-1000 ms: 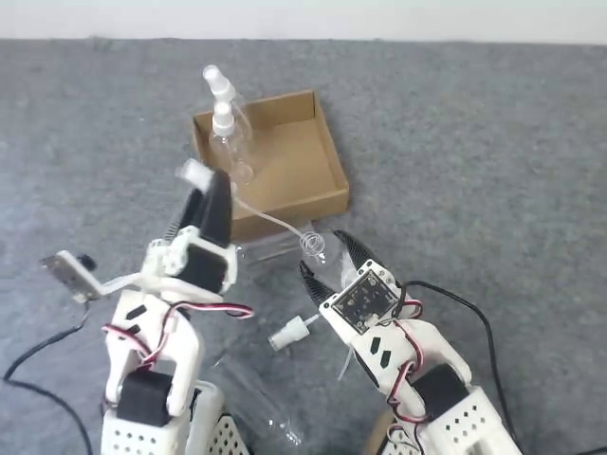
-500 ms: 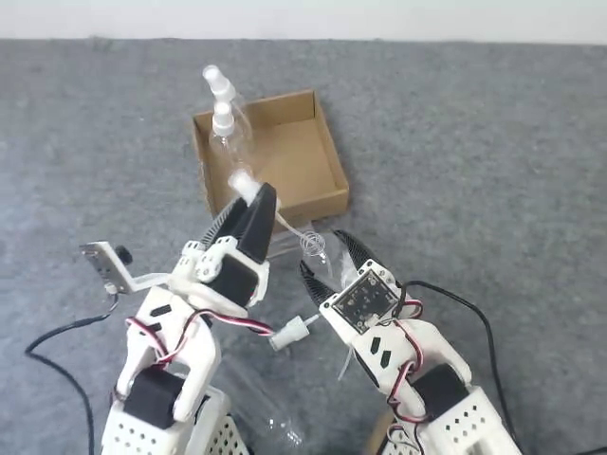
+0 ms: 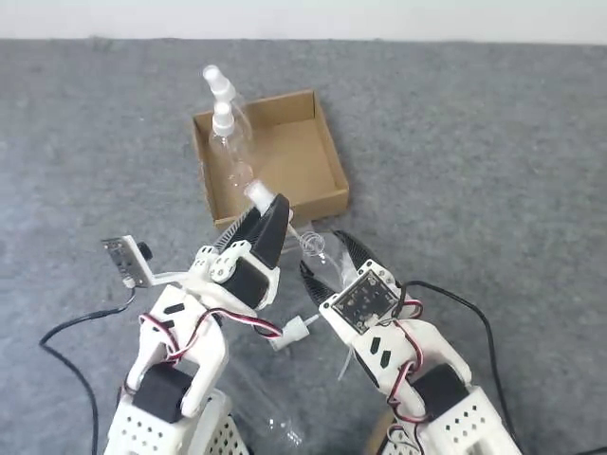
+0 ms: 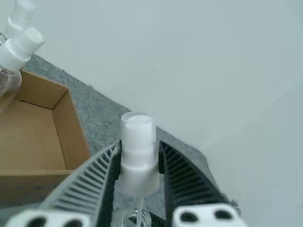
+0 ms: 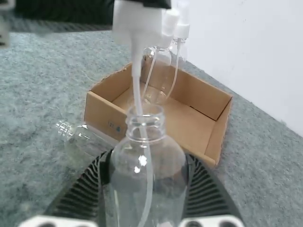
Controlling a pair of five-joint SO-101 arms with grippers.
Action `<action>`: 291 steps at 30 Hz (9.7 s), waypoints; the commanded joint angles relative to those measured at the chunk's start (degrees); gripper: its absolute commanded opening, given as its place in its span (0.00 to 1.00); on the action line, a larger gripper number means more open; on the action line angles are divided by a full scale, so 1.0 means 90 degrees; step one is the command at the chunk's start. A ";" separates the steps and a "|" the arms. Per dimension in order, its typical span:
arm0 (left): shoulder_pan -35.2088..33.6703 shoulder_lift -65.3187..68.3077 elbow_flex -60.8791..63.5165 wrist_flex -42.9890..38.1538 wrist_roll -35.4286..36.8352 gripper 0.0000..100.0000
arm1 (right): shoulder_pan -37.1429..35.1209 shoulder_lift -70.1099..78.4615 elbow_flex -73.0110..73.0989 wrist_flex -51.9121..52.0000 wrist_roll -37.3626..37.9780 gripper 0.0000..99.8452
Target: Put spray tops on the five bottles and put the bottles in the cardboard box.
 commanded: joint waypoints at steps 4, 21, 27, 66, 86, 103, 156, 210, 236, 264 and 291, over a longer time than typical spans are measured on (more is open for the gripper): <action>0.0567 -0.0059 0.0239 -0.0059 -0.0586 0.01 | -0.0220 -0.0142 0.0107 -0.0161 0.0059 0.01; 0.0781 -0.0059 0.0542 0.0244 -0.1289 0.13 | -0.0190 -0.0151 0.0107 -0.0161 0.0098 0.01; 0.1407 -0.0059 0.0405 0.0860 -0.1309 0.16 | -0.0181 -0.0151 0.0107 -0.0161 0.0098 0.01; 0.0674 -0.0068 -0.1206 0.2520 -0.1260 0.19 | -0.0190 -0.0093 0.0107 -0.0151 0.0098 0.01; 0.1319 -0.0068 -0.0864 0.2276 -0.1319 0.01 | -0.0200 -0.0083 0.0107 -0.0151 0.0078 0.01; 0.1289 -0.0068 -0.1470 0.2598 -0.1817 0.01 | -0.0015 -0.0093 0.0107 -0.0151 0.0049 0.01; 0.0694 -0.0508 -0.1050 0.1700 -0.1504 0.01 | 0.0005 -0.0132 0.0107 -0.0034 0.0049 0.01; 0.0742 -0.0498 0.1128 -0.0342 -0.2032 0.01 | -0.0581 -0.0151 -0.0020 -0.0024 -0.0029 0.01; 0.1387 -0.0498 0.0435 0.1260 -0.1817 0.13 | -0.0171 -0.0151 -0.0020 -0.0024 -0.0068 0.01; -0.1875 -0.0498 -0.0454 0.1455 -0.2237 0.09 | 0.0112 -0.0151 -0.0078 0.0249 -0.0078 0.01; -0.4181 -0.0498 0.0210 0.2471 -0.2266 0.01 | 0.0122 -0.0083 -0.1573 0.1607 -0.0088 0.01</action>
